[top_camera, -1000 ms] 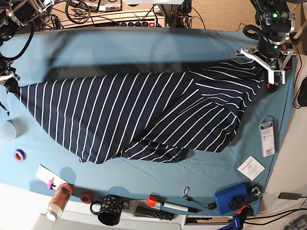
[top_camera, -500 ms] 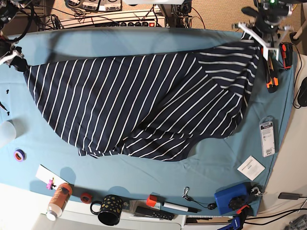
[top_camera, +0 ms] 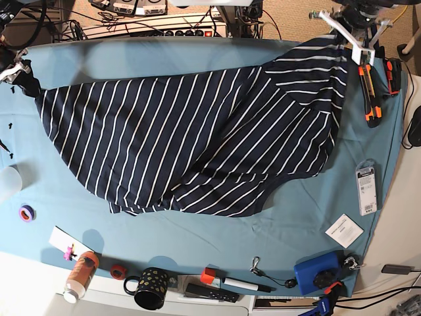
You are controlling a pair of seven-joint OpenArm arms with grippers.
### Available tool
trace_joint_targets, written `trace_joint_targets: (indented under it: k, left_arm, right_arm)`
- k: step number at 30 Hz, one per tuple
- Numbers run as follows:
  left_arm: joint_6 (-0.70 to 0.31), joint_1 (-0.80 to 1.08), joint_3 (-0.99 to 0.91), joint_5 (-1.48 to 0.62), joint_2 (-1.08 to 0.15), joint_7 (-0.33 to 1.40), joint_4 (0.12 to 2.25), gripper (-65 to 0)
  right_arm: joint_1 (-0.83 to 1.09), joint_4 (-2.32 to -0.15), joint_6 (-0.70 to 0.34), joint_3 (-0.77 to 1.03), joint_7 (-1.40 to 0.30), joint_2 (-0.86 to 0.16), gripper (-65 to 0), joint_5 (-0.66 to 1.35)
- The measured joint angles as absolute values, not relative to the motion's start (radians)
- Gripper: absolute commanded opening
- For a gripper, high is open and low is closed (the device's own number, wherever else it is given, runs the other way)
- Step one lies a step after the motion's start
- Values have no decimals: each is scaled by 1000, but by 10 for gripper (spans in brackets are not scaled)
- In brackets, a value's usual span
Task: Layout the t-shirt on the table in an organized manner, then fold the t-shirt properly
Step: 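Lift the shirt with both grippers and swing it toward the table edge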
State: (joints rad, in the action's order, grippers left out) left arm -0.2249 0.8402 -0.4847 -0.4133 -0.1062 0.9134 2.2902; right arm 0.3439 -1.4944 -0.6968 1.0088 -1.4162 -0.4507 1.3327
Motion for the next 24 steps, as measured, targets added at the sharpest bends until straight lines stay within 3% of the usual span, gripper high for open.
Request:
trace_joint_targets:
  k: [5, 11, 19, 24]
  left_arm:
    - [-370, 698, -485, -572, -106, 795, 2290, -650]
    - [-385, 487, -485, -577, -106, 685, 2289, -650]
    - [-386, 221, -479, -564, -106, 627, 2209, -650]
    - [-380, -6, -375, -529, -124, 609, 1959, -650]
  right_arm:
    - [220, -1494, -697, 1008, -1416, -451, -650, 1334]
    - [95, -1494, -697, 912, -1413, -455, -650, 1295]
    - [-146, -1492, -699, 584, -1023, -457, -650, 796]
    - [-351, -1486, -539, 359, -865, -451, -650, 511]
